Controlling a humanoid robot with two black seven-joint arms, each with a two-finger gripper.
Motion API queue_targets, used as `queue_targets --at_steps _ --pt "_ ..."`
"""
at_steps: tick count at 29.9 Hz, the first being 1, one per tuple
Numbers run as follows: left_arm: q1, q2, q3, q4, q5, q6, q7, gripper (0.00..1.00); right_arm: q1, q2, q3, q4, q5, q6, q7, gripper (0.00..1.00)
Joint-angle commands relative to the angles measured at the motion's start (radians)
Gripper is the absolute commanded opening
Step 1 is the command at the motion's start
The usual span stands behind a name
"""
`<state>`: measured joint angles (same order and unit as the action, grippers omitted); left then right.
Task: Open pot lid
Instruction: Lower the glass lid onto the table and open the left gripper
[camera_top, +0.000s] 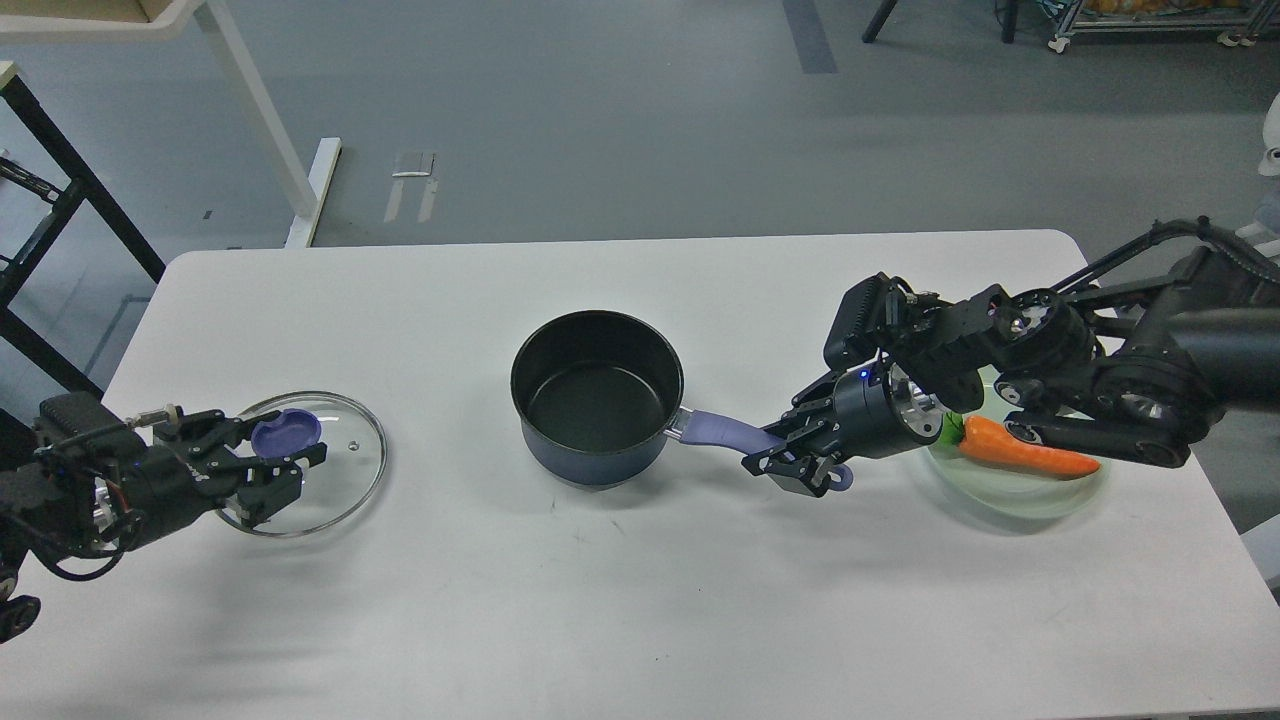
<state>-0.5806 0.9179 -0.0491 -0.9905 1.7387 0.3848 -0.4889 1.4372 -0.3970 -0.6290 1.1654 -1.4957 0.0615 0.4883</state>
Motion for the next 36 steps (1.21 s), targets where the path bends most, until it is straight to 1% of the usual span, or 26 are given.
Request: queue_targets --at_steps 1,6,8,10,12,15,16,18,19,24,28,31,33,36 --pt "0.007 -0.002 0.002 0.010 -0.001 0.000 0.000 0.60 0.000 0.000 0.000 0.000 0.000 0.000 0.000 0.29" --pt "0.013 -0.002 0.002 0.010 -0.001 -0.001 0.000 0.60 0.000 0.000 0.000 0.000 0.000 0.000 0.000 0.29" --pt "0.013 -0.002 0.002 0.013 -0.001 -0.001 0.000 0.62 0.000 0.000 0.000 0.000 0.000 0.000 0.000 0.29" --pt "0.013 -0.002 0.002 0.018 -0.001 -0.001 0.000 0.68 0.000 0.000 0.000 0.000 0.000 0.000 0.000 0.29" --pt "0.015 -0.005 0.002 0.018 -0.004 0.000 0.000 0.79 0.000 0.000 0.000 0.000 0.000 0.000 0.000 0.29" --pt "0.015 -0.010 0.002 0.018 -0.010 0.000 0.000 0.82 0.000 0.001 0.000 0.000 0.000 0.000 0.000 0.29" --pt "0.015 -0.010 0.002 0.018 -0.010 0.000 0.000 0.85 0.000 0.003 0.000 0.000 0.000 0.000 0.000 0.29" --pt "0.015 -0.010 0.002 0.018 -0.010 -0.003 0.000 0.95 0.000 0.003 0.000 0.000 0.000 0.000 0.000 0.29" --pt "0.015 -0.010 0.002 0.018 -0.010 -0.004 0.000 0.97 0.000 0.003 0.000 0.000 0.000 0.000 0.000 0.29" --pt "0.010 0.006 -0.009 0.003 -0.031 -0.012 0.000 0.99 0.000 0.001 0.000 0.000 0.000 0.000 0.000 0.30" --pt "-0.027 0.056 -0.015 -0.056 -0.146 -0.015 0.000 0.99 0.000 0.001 0.000 0.000 0.000 0.000 0.000 0.32" --pt "-0.108 0.073 -0.011 -0.088 -0.172 -0.050 0.000 0.99 0.000 0.006 0.000 0.000 0.000 0.000 0.000 0.40" --pt "-0.140 0.076 -0.011 -0.089 -0.172 -0.087 0.000 0.99 0.002 0.006 0.000 0.002 0.002 0.000 0.000 0.55" --pt "-0.173 0.073 -0.011 -0.089 -0.171 -0.102 0.000 0.99 0.005 0.006 0.000 0.003 0.002 0.000 0.000 0.67"
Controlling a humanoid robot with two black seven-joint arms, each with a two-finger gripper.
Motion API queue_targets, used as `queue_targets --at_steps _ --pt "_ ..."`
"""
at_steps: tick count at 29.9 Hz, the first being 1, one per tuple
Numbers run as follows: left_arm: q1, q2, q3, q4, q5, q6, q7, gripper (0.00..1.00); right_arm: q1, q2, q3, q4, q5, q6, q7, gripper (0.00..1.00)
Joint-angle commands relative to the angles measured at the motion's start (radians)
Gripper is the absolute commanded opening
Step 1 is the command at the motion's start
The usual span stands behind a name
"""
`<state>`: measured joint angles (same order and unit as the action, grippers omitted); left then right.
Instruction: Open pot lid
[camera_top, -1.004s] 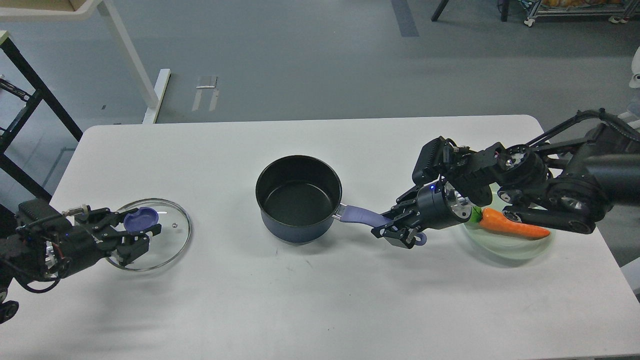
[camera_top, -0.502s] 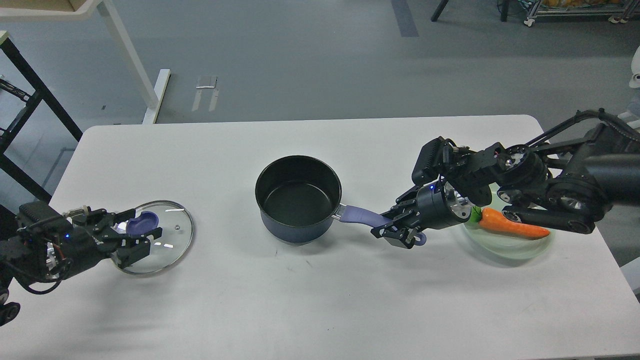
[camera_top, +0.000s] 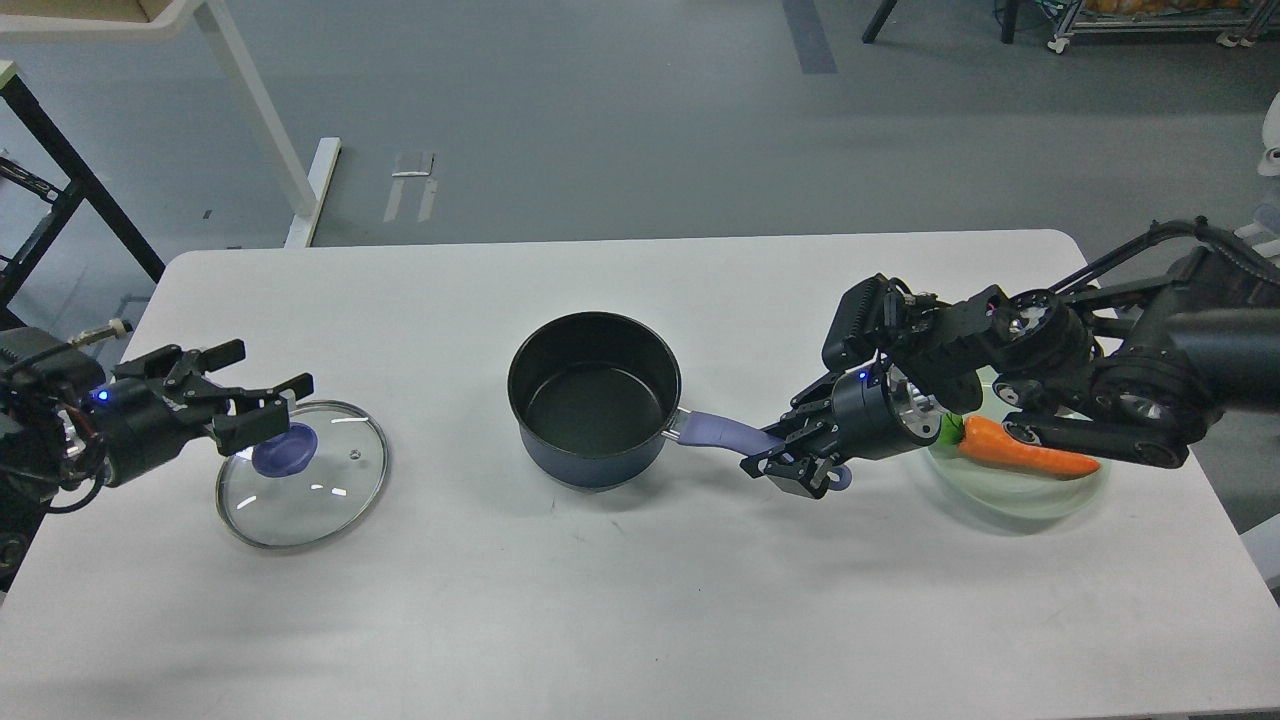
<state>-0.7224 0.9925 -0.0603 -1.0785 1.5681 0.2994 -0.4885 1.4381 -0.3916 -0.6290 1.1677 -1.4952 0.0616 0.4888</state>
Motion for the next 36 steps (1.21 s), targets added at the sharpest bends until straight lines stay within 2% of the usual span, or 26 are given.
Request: queue_targets --at_steps 1,4,9,13,17,19,22,27,32,36 --pt "-0.041 -0.003 0.002 -0.003 0.000 -0.019 0.000 0.99 0.005 0.000 0.000 0.004 0.001 0.000 0.000 0.73" --pt "-0.069 -0.008 0.003 -0.003 -0.002 -0.023 0.000 0.99 0.013 -0.004 0.002 0.007 0.012 0.000 0.000 0.94" --pt "-0.123 -0.006 0.002 -0.001 -0.019 -0.051 0.000 0.99 0.074 -0.052 0.005 0.049 0.088 0.001 0.000 0.97" --pt "-0.201 -0.002 -0.016 -0.003 -0.216 -0.224 0.000 0.99 0.136 -0.140 0.041 0.110 0.163 0.000 0.000 0.97" --pt "-0.229 -0.002 -0.047 -0.003 -0.740 -0.406 0.000 0.99 0.128 -0.258 0.165 0.124 0.349 -0.002 0.000 0.97" --pt "-0.233 -0.005 -0.049 -0.001 -0.970 -0.451 0.000 0.99 0.113 -0.321 0.241 0.124 0.473 -0.002 0.000 0.97" --pt "-0.233 -0.008 -0.050 -0.001 -1.218 -0.465 0.000 0.99 0.029 -0.400 0.340 0.110 0.689 -0.006 0.000 0.97" --pt "-0.226 -0.032 -0.049 0.000 -1.407 -0.476 0.000 0.99 -0.206 -0.423 0.575 0.106 1.057 -0.020 0.000 0.99" --pt "-0.148 -0.089 -0.049 0.012 -1.545 -0.480 0.000 0.99 -0.451 -0.400 0.788 0.106 1.308 -0.034 0.000 0.99" --pt "-0.068 -0.162 -0.079 0.044 -1.600 -0.528 0.000 0.99 -0.617 -0.301 0.926 0.080 1.420 -0.023 0.000 0.99"
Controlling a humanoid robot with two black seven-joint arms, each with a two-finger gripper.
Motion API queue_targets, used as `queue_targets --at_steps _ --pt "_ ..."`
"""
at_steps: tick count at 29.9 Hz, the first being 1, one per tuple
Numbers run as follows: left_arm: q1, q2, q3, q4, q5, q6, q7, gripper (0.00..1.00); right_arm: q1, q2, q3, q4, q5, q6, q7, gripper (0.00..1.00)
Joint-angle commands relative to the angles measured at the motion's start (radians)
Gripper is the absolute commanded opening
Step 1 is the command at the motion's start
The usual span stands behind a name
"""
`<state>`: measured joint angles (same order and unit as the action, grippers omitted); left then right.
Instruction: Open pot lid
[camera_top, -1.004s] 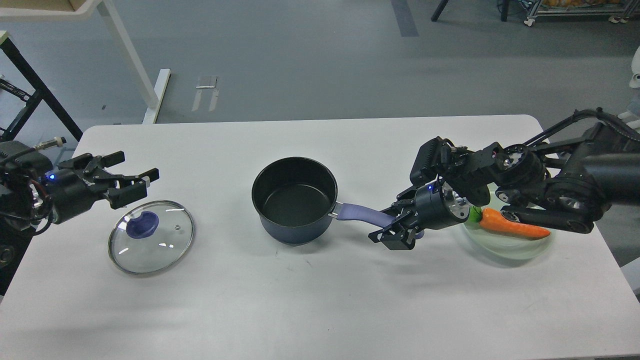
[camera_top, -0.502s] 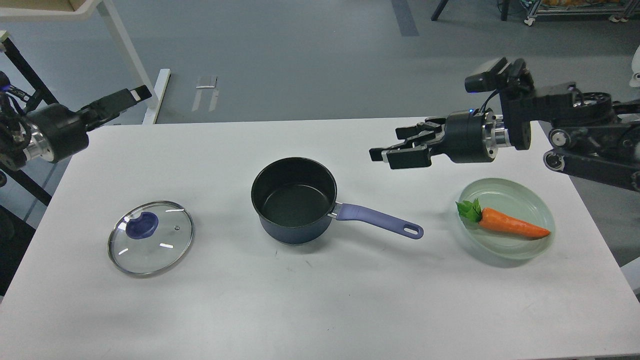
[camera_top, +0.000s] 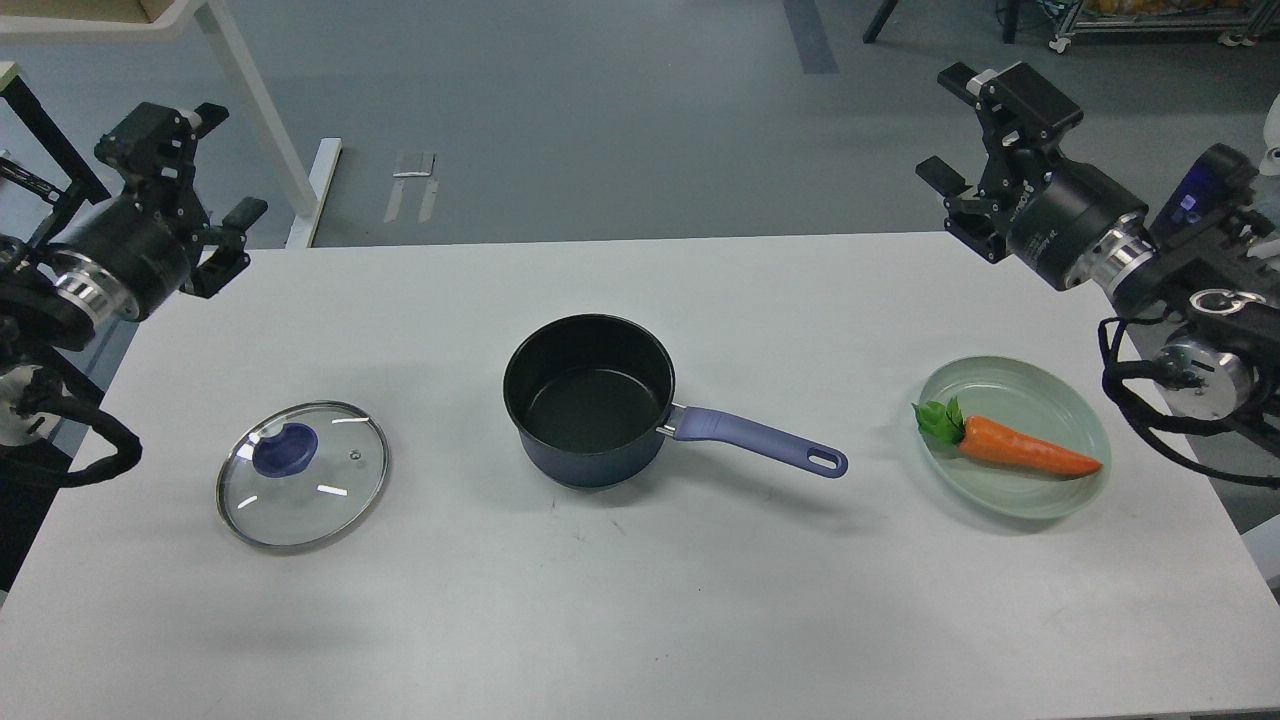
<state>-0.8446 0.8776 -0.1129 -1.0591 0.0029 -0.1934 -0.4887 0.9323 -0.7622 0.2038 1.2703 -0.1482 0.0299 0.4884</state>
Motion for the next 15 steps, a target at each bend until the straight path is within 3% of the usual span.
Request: queue_targets --at_steps 1,4,11,15 --pt "0.080 -0.066 -0.048 0.042 -0.040 -0.053 0.000 0.99 -0.148 0.099 0.123 -0.049 0.084 0.016 0.000 0.99" --pt "0.142 -0.118 -0.138 0.090 -0.040 -0.106 0.000 0.99 -0.226 0.162 0.193 -0.112 0.087 0.057 0.000 0.99" --pt "0.223 -0.175 -0.274 0.126 -0.054 -0.201 0.000 0.99 -0.285 0.210 0.235 -0.215 0.110 0.395 0.000 0.99" --pt "0.249 -0.192 -0.295 0.130 -0.080 -0.236 0.004 0.99 -0.309 0.230 0.235 -0.224 0.110 0.404 0.000 0.99"
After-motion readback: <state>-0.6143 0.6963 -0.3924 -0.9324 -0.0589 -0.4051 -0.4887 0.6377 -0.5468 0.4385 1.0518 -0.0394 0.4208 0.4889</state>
